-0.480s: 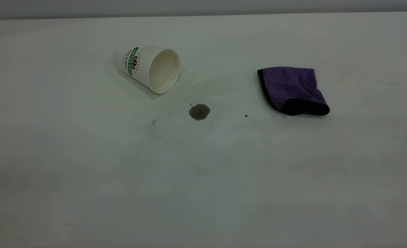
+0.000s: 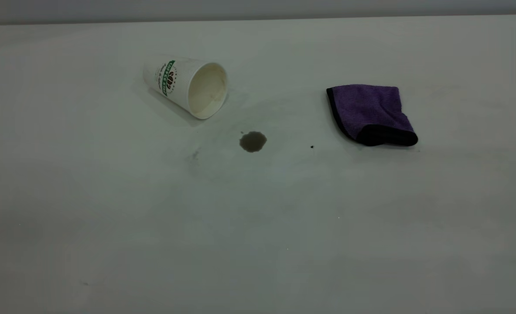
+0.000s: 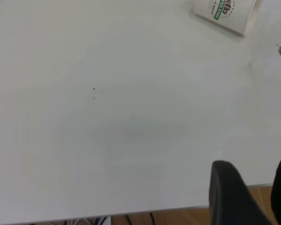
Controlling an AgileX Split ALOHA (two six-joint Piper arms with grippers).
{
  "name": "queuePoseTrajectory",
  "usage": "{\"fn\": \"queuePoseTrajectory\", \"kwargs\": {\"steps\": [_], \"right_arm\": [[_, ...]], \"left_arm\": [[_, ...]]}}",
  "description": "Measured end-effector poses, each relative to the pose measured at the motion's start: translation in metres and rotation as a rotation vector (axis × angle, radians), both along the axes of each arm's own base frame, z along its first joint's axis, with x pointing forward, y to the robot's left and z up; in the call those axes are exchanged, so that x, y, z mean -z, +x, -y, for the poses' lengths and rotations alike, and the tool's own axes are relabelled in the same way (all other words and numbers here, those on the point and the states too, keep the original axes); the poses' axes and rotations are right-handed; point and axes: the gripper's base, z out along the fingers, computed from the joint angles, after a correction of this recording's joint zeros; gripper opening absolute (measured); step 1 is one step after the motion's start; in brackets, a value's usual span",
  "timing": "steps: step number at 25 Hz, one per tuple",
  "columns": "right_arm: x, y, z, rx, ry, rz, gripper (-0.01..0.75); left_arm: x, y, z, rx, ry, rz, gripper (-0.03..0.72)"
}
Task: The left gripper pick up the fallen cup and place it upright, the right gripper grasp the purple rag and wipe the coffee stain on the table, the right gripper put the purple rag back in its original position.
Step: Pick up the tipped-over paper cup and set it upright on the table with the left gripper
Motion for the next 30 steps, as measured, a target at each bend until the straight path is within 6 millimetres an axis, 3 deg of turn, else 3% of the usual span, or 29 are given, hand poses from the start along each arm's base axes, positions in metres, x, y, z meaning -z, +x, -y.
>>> {"fn": "queuePoseTrajectory", "kwargs": {"steps": [26, 30], "right_arm": [[0.000, 0.000, 0.000, 0.000, 0.000, 0.000, 0.238], [0.000, 0.000, 0.000, 0.000, 0.000, 0.000, 0.238]], "left_arm": [[-0.001, 0.000, -0.001, -0.004, 0.006, -0.003, 0.287], [-0.016, 0.017, -0.005, -0.032, 0.049, -0.075, 0.287]]}}
